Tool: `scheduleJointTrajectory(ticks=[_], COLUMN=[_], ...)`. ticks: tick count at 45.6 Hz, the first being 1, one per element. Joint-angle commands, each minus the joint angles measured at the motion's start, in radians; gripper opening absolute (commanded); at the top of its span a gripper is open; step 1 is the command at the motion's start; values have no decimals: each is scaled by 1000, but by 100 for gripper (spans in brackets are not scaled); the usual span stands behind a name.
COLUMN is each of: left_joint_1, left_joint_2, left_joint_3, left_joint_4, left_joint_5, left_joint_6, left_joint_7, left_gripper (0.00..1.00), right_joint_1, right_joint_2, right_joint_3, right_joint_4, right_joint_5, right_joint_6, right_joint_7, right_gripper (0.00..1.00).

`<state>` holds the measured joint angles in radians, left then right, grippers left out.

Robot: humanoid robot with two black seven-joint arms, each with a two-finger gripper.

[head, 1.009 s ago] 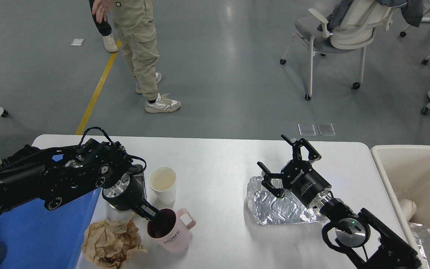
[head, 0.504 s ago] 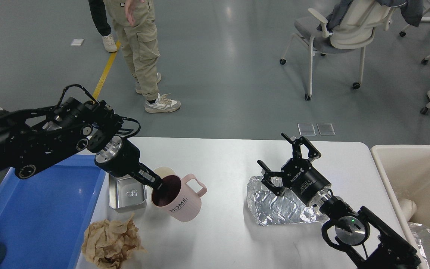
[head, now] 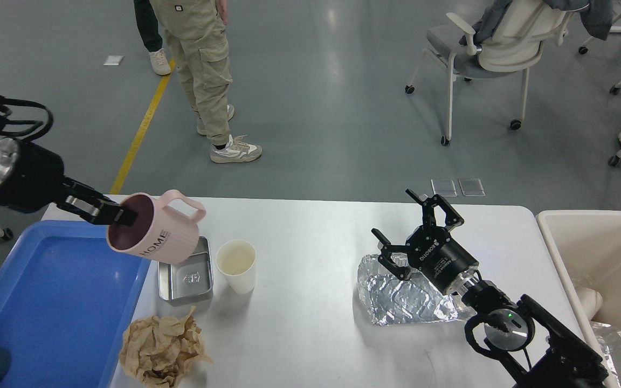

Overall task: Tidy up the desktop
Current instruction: 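Lift the pink mug and carry it into the blue tray, then release the pink mug in the tray and raise the left gripper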

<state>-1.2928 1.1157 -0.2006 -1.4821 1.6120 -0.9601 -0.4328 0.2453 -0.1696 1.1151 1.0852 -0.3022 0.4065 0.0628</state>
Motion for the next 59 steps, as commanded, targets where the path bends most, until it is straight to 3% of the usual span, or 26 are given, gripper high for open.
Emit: scheduleJointTrajectory(ticks=[1, 18, 35, 44, 59], left_joint_1=[10, 70, 308, 431, 472], left_joint_2=[98, 248, 254, 266, 243], left_joint_3=[9, 102, 104, 104, 102], left_joint_4=[-15, -23, 5, 32, 172], left_joint_5=[8, 115, 233, 292, 289], left_joint_6=[0, 0, 0, 145, 254], left_joint_7=[2, 2, -8, -11, -24], left_gripper=[2, 2, 2, 2, 3], right_joint_1=[0, 5, 5, 3, 2], right_joint_2=[-2, -5, -21, -41, -39], right_joint_3=[2, 2, 3, 2, 0], right_joint_4=[-1, 2, 1, 1, -1], right_joint_5=[0, 0, 0, 0, 0], right_joint_6=[0, 0, 3, 3, 3], right_joint_7=[0, 0, 0, 0, 0], right_gripper=[100, 100, 100, 100, 100])
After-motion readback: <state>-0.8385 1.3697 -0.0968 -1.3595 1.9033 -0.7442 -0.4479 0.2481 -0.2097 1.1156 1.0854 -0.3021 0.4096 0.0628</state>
